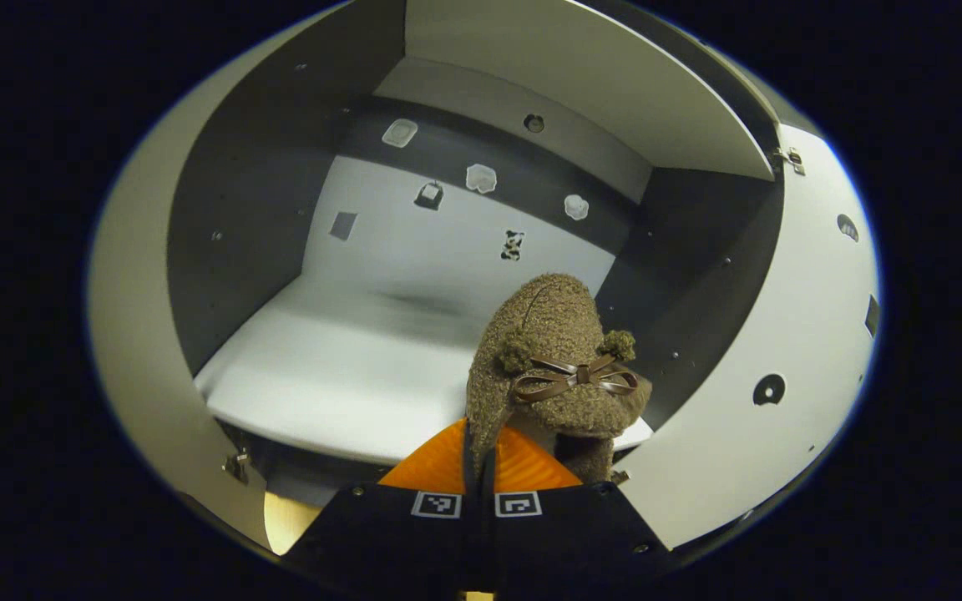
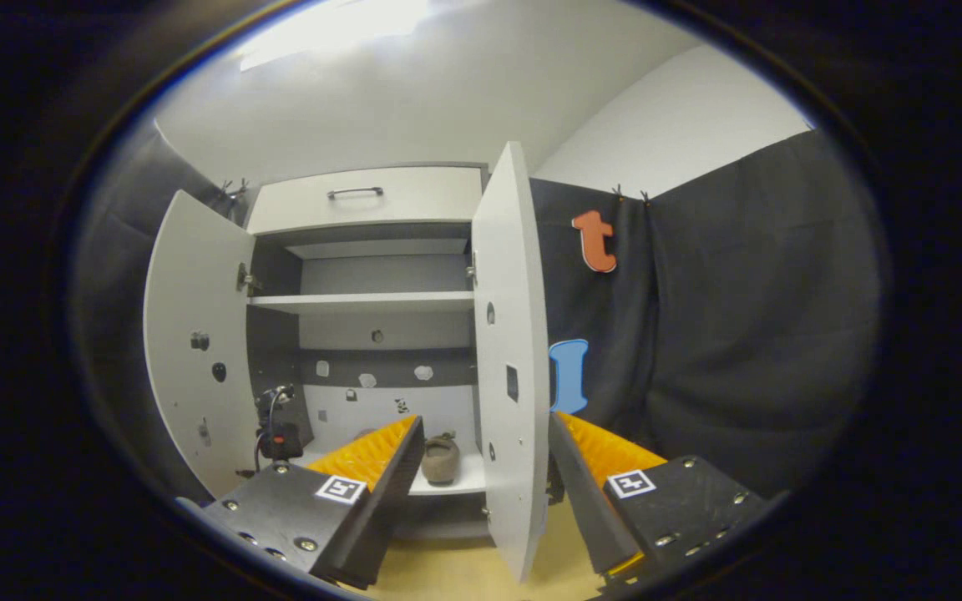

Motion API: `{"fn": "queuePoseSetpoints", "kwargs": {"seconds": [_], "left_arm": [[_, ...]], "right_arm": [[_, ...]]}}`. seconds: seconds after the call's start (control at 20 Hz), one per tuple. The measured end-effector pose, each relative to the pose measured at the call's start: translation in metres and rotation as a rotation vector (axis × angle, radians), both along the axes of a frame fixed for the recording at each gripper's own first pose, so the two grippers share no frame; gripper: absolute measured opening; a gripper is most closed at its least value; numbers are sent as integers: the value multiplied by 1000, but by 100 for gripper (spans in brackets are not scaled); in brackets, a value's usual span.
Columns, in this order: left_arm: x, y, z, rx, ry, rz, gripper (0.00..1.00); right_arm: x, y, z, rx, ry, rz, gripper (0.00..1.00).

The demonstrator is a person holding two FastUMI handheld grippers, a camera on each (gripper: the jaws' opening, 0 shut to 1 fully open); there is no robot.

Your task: Grab one shoe with the right hand and put it into the shoe cabinet, grab the other shoe with the left hand and put it into the shoe cabinet; then close the right door with the right hand and the left door with the left hand.

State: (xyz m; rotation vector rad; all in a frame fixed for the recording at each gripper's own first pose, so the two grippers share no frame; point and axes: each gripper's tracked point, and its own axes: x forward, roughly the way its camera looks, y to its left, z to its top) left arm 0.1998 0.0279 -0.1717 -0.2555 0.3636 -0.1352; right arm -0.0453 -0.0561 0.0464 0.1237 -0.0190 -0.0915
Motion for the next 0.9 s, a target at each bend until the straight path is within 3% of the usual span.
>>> {"fn": "queuePoseSetpoints", "kwargs": {"seconds": [0.2,0.25,0.4,0.65,0.9], "left_arm": [[44,4,16,23,-30,30,3],[53,6,15,43,-19,31,0],[73,5,12,5,13,48,1],[104,15,8,33,24,88,4],[122,23,-2,116,36,118,1]], "right_arm": [[-13,-26,-7,-11,14,-65,89],[-14,-32,-9,-11,20,-81,89],[-20,-49,-14,-4,31,-114,89],[-24,-72,-22,-20,52,-159,89],[-24,-89,-36,-20,72,-171,90]]}}
